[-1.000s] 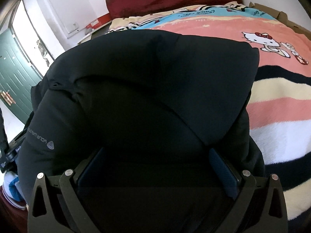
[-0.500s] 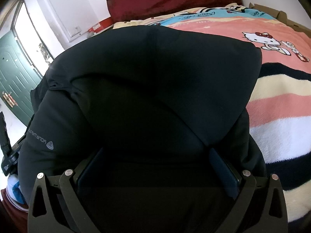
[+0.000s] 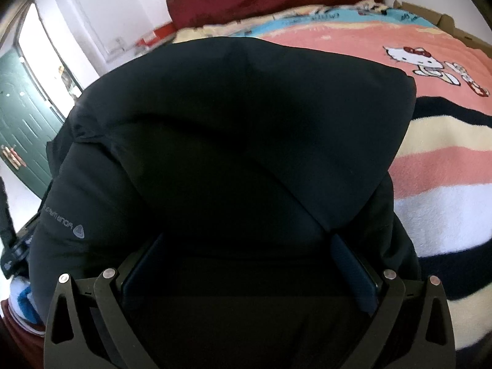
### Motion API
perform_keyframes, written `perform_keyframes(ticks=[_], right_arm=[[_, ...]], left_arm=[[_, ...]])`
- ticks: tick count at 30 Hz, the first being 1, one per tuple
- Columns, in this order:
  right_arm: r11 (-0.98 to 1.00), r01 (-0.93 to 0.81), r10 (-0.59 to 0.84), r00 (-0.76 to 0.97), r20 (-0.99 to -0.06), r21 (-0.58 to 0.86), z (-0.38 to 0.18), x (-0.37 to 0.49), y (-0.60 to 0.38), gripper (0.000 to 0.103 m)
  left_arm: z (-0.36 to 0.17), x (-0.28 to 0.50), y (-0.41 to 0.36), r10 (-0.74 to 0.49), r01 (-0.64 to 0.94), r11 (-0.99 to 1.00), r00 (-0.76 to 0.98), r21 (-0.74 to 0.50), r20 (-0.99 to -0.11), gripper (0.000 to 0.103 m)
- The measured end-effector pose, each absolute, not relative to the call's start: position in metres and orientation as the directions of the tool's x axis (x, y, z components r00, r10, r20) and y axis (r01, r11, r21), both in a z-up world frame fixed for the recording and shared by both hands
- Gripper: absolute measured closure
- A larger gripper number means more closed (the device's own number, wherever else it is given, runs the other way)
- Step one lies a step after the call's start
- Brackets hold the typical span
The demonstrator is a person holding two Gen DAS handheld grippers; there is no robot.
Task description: Fold large clothes
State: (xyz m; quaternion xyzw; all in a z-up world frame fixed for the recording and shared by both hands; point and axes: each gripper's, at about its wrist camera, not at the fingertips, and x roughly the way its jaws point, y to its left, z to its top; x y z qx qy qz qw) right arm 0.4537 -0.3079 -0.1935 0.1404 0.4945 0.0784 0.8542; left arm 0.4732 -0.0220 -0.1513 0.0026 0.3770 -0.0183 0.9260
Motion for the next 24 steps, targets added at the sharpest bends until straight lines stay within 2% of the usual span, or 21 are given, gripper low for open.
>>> perform_keyframes(ticks=[2, 5, 8, 9, 13, 16, 21, 24], right_arm=[[0.952, 0.015, 0.261, 0.478, -0.839, 0.305, -0.183, 0.457, -0.308, 0.002], [0.951, -0.006, 0.262, 0.541, -0.799, 0.308, -0.153, 0.458, -0.307, 0.002], [0.955, 0.003, 0.240, 0.576, -0.782, 0.295, -0.137, 0.475, -0.304, 0.002], [0.959, 0.007, 0.230, 0.571, -0.788, 0.284, -0.137, 0.486, -0.301, 0.002], [0.958, 0.015, 0.234, 0.531, -0.814, 0.286, -0.160, 0.509, -0.291, 0.001], [0.941, 0.020, 0.280, 0.514, -0.811, 0.338, -0.179, 0.514, -0.298, 0.001], [0.950, 0.016, 0.260, 0.512, -0.819, 0.312, -0.182, 0.512, -0.297, 0.001], [0.965, 0.023, 0.215, 0.504, -0.837, 0.262, -0.174, 0.508, -0.293, 0.001]], left_arm=[[-0.135, 0.474, -0.021, -0.044, 0.055, 0.998, 0.723, -0.005, -0.690, 0.037], [-0.117, 0.491, -0.023, -0.035, 0.073, 0.997, 0.725, 0.026, -0.688, 0.037], [-0.117, 0.521, -0.022, -0.021, 0.061, 0.998, 0.678, 0.027, -0.735, 0.037], [-0.122, 0.532, -0.022, -0.006, 0.043, 0.999, 0.653, 0.030, -0.757, 0.037], [-0.156, 0.555, -0.011, -0.032, 0.029, 0.999, 0.587, -0.018, -0.809, 0.022], [-0.163, 0.554, -0.001, -0.082, 0.015, 0.996, 0.584, -0.090, -0.808, 0.020], [-0.162, 0.548, -0.008, -0.034, 0.004, 0.999, 0.593, -0.039, -0.804, 0.020], [-0.142, 0.533, -0.008, -0.006, -0.016, 1.000, 0.627, -0.020, -0.779, 0.020]])
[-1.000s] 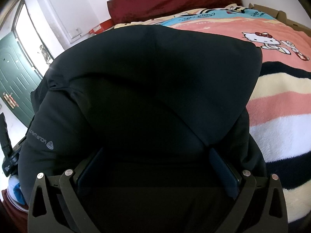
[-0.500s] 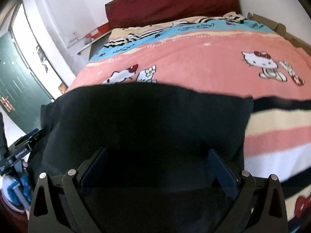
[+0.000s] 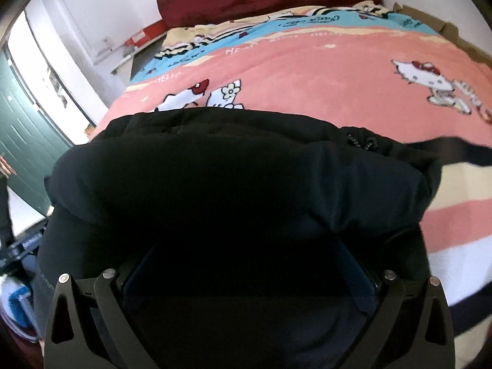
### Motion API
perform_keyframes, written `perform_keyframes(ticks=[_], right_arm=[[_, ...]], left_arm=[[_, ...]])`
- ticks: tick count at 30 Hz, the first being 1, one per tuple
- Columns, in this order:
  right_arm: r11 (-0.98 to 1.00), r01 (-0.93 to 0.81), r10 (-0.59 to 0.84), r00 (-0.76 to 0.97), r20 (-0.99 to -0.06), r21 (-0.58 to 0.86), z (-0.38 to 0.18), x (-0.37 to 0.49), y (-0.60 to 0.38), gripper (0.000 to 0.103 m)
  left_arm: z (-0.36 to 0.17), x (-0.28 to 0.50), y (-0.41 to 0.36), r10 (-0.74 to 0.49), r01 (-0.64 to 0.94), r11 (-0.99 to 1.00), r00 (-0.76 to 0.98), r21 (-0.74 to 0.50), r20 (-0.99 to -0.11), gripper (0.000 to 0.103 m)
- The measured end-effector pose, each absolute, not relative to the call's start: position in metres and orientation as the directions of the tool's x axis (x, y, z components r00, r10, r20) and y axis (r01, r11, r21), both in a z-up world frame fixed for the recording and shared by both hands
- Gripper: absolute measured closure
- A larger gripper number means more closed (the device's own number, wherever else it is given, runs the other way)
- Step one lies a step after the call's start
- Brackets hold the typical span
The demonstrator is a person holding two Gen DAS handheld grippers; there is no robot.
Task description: Fold large clothes
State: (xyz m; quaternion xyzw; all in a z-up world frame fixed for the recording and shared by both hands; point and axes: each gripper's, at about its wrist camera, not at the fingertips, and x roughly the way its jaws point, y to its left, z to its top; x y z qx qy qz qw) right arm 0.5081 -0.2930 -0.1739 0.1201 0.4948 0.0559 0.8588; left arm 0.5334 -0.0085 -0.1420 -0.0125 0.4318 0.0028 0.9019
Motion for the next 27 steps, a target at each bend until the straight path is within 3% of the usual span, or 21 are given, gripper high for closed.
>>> perform_keyframes(ticks=[5, 8, 11, 15, 27], right_arm=[[0.972, -0.077, 0.227, 0.573, -0.788, 0.224, -0.130, 0.471, -0.275, 0.003], [0.961, -0.121, 0.273, 0.582, -0.766, 0.250, -0.122, 0.442, -0.263, 0.003], [0.963, -0.130, 0.266, 0.573, -0.775, 0.234, -0.134, 0.421, -0.257, 0.003], [0.940, -0.097, 0.325, 0.550, -0.769, 0.327, -0.155, 0.418, -0.269, 0.002], [0.955, -0.131, 0.293, 0.551, -0.782, 0.266, -0.169, 0.417, -0.262, 0.001]], left_arm=[[-0.116, 0.482, -0.024, -0.057, 0.063, 0.998, 0.706, -0.017, -0.705, 0.020], [-0.125, 0.460, -0.048, -0.050, 0.121, 0.991, 0.714, 0.052, -0.699, 0.020], [-0.136, 0.452, -0.052, -0.041, 0.116, 0.991, 0.724, 0.064, -0.688, 0.020], [-0.151, 0.451, -0.041, -0.068, 0.106, 0.994, 0.730, 0.014, -0.680, 0.020], [-0.163, 0.438, -0.046, -0.015, 0.074, 0.995, 0.777, 0.068, -0.629, 0.020]])
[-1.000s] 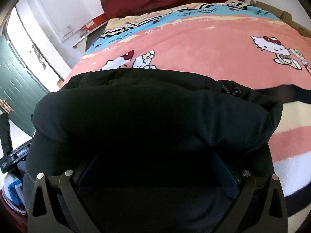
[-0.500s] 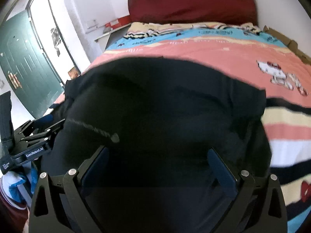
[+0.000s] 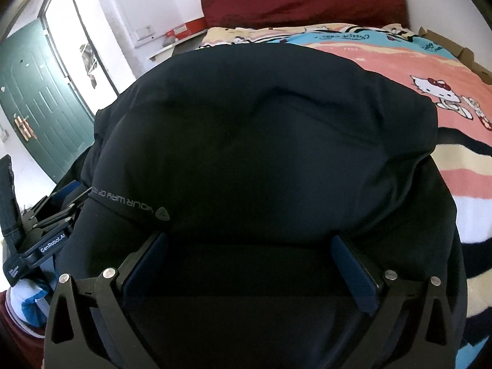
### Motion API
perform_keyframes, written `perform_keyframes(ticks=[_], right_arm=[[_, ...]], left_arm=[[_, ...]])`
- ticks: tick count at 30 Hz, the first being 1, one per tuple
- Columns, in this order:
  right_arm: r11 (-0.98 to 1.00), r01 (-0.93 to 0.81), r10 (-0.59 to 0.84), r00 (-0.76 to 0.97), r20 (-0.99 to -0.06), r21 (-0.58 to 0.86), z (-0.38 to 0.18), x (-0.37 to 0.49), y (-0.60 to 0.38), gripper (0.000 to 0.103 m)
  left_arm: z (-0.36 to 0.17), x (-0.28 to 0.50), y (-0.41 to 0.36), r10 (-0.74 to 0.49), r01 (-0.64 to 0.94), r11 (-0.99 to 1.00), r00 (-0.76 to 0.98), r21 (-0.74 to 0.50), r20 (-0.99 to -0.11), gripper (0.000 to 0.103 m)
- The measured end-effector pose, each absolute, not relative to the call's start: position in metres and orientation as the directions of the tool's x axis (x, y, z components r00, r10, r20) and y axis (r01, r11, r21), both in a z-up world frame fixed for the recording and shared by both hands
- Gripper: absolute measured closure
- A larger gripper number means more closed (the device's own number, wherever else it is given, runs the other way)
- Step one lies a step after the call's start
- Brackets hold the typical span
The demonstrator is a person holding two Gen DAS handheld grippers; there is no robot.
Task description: Fold large clothes
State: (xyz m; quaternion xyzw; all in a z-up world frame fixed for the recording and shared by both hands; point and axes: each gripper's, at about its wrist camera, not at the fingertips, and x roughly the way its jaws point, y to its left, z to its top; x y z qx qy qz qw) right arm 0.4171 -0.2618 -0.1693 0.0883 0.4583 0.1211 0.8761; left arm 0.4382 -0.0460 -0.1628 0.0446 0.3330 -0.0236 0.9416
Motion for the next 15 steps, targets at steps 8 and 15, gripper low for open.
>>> perform_keyframes(ticks=[8, 15], right_arm=[[0.952, -0.144, 0.304, 0.521, -0.798, 0.269, -0.168, 0.415, -0.265, 0.001], [0.956, -0.149, 0.292, 0.485, -0.825, 0.251, -0.164, 0.407, -0.271, 0.001]], left_arm=[[-0.165, 0.431, -0.045, 0.000, 0.071, 0.994, 0.775, 0.087, -0.632, 0.020], [-0.163, 0.426, -0.043, 0.009, 0.072, 0.993, 0.760, 0.097, -0.650, 0.020]])
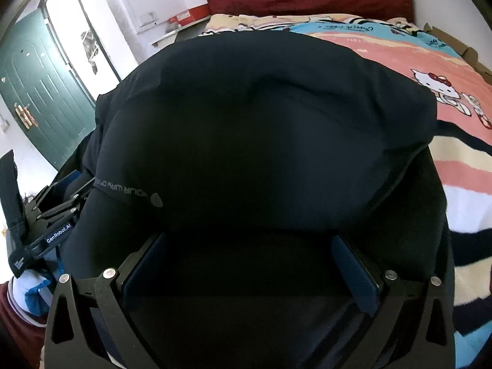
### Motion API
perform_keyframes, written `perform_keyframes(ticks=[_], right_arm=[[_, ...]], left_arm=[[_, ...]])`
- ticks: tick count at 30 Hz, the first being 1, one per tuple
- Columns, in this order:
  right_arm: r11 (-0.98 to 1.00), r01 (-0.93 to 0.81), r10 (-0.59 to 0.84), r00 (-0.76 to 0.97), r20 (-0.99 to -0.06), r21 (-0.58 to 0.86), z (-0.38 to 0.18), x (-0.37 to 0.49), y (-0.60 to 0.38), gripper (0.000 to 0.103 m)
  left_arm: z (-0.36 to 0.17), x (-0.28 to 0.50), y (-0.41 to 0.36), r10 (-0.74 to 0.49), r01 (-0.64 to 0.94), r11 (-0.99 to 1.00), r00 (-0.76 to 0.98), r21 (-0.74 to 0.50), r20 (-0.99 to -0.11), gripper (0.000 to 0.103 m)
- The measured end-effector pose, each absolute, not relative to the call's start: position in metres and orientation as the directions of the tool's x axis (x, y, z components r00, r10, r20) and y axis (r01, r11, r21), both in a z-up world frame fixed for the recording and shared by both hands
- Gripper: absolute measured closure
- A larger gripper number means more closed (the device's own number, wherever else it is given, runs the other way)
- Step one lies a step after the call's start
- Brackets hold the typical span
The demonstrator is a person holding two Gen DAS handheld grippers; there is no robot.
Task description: Fold large clothes
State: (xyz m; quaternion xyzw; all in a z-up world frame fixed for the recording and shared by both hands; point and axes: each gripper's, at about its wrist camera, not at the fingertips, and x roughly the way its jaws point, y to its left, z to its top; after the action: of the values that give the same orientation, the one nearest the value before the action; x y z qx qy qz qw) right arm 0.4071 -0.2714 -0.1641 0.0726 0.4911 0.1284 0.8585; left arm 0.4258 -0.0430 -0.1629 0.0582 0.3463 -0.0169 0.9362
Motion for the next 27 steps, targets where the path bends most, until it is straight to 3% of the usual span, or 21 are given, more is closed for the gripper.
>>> perform_keyframes(ticks=[8, 17, 22, 27], right_arm=[[0.968, -0.145, 0.248, 0.452, -0.857, 0.204, -0.156, 0.396, -0.276, 0.001], [0.988, -0.111, 0.150, 0.506, -0.849, 0.108, -0.118, 0.356, -0.310, 0.001], [0.989, -0.006, 0.126, 0.573, -0.810, 0.150, -0.086, 0.332, -0.367, 0.001], [0.952, 0.088, 0.189, 0.580, -0.792, 0.292, -0.081, 0.332, -0.417, 0.001]], left_arm=[[-0.153, 0.416, -0.046, 0.046, 0.078, 0.986, 0.728, 0.149, -0.684, 0.020], [-0.108, 0.378, -0.009, -0.028, 0.112, 0.990, 0.735, 0.081, -0.677, 0.020], [-0.084, 0.378, 0.027, -0.036, 0.106, 0.993, 0.724, 0.060, -0.689, 0.020], [-0.081, 0.413, 0.062, -0.141, 0.113, 0.990, 0.634, -0.089, -0.760, 0.020]])
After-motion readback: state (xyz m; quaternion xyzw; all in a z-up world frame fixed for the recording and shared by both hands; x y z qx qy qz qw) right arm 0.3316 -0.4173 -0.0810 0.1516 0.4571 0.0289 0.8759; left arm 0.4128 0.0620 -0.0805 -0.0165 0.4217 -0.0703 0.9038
